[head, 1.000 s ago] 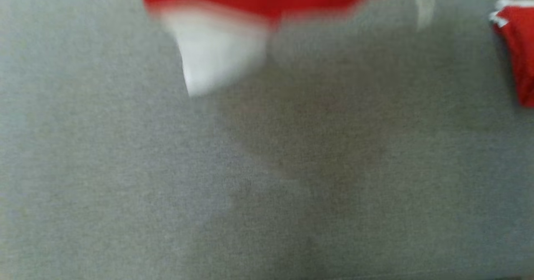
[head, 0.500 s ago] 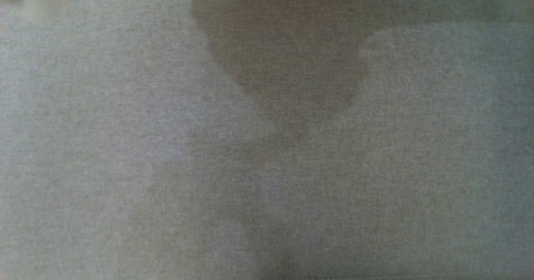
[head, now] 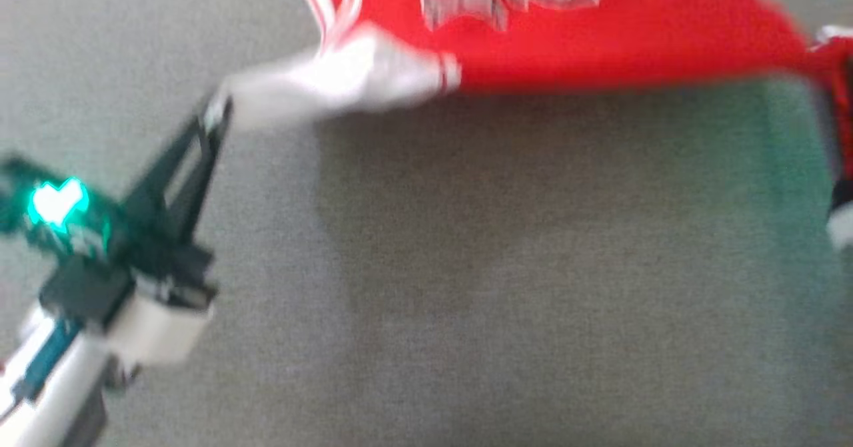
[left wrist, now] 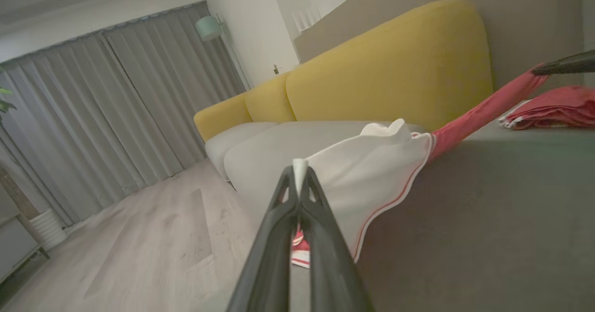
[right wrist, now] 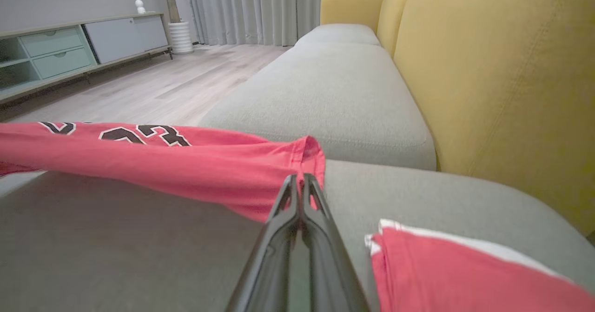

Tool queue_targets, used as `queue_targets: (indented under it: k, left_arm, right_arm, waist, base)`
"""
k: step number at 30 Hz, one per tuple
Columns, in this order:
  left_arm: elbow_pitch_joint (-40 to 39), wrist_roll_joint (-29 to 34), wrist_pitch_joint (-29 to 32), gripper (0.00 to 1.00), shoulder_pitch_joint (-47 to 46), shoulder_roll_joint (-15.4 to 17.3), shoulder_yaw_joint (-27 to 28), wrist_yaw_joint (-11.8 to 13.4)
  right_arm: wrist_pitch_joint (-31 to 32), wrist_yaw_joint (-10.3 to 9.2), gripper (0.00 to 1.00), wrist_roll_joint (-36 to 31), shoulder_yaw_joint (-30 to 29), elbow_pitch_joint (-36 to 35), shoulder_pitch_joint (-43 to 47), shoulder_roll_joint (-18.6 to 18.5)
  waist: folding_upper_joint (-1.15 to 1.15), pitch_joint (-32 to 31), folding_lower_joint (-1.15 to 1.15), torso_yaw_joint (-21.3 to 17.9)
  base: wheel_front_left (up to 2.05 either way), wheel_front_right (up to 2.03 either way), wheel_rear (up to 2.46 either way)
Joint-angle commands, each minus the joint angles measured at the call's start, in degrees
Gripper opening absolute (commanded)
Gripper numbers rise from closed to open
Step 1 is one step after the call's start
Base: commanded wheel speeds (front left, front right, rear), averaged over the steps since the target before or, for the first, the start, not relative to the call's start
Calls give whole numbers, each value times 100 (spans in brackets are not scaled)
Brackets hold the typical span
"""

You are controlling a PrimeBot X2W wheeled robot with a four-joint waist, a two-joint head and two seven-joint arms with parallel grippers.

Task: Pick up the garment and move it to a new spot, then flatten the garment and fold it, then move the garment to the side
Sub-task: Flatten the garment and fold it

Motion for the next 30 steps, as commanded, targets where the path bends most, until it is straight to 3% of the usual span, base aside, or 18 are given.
queue_targets:
  k: [1, 9, 15, 21, 30]
  left_arm:
    - [-251, -99, -6, 0, 229, 282, 417, -46]
    - [-362, -185, -6, 0, 1865, 255, 405, -287]
    - [-455, -262, -6, 0, 2333, 252, 360, -491]
    - [-90, -119, -4, 0, 1773, 94, 252, -775]
    - [978, 407, 112, 0, -89, -297, -120, -1048]
  right_arm:
    - [-50, -5, 0, 57, -98, -309, 478, -261]
    - [157, -5, 0, 34, -697, -1014, 2008, -119]
    - [489, -5, 0, -28, -1075, -1550, 2706, -14]
    - [850, -5, 0, -137, -1277, -1715, 2662, 340]
    - [1051, -5, 0, -331, -1272, -1221, 1603, 628]
  waist:
    - [0, -275, 2, -56]
    - [0, -745, 2, -144]
    - [0, -783, 2, -114]
    - [0, -513, 2, -64]
    - [0, 93, 2, -59]
  base:
    - [0, 0, 0]
    - [0, 0, 0]
    - [0, 0, 0]
    - [0, 0, 0]
    - [0, 0, 0]
